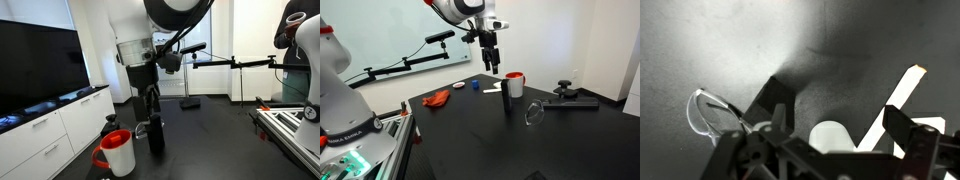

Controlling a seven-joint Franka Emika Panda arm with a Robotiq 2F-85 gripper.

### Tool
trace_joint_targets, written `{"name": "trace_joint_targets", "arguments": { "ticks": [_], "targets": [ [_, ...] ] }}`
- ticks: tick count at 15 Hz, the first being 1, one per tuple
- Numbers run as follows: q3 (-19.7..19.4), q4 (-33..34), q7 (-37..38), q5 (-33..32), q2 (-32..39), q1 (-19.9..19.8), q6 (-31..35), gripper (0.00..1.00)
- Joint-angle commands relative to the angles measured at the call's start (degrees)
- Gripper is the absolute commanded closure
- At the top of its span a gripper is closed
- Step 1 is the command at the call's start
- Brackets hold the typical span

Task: Pick up the orange black and place in inside the mug

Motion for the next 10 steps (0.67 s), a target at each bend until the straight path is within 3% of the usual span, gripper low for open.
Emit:
{"name": "trace_joint_targets", "arguments": {
  "ticks": [1,10],
  "targets": [
    [-0.26,1.31,-0.79,-0.19,-0.19,0.46,-1.3,0.0],
    [-0.36,0.1,-0.1,0.08,-0.01,0.4,-0.05,0.0]
  ]
}}
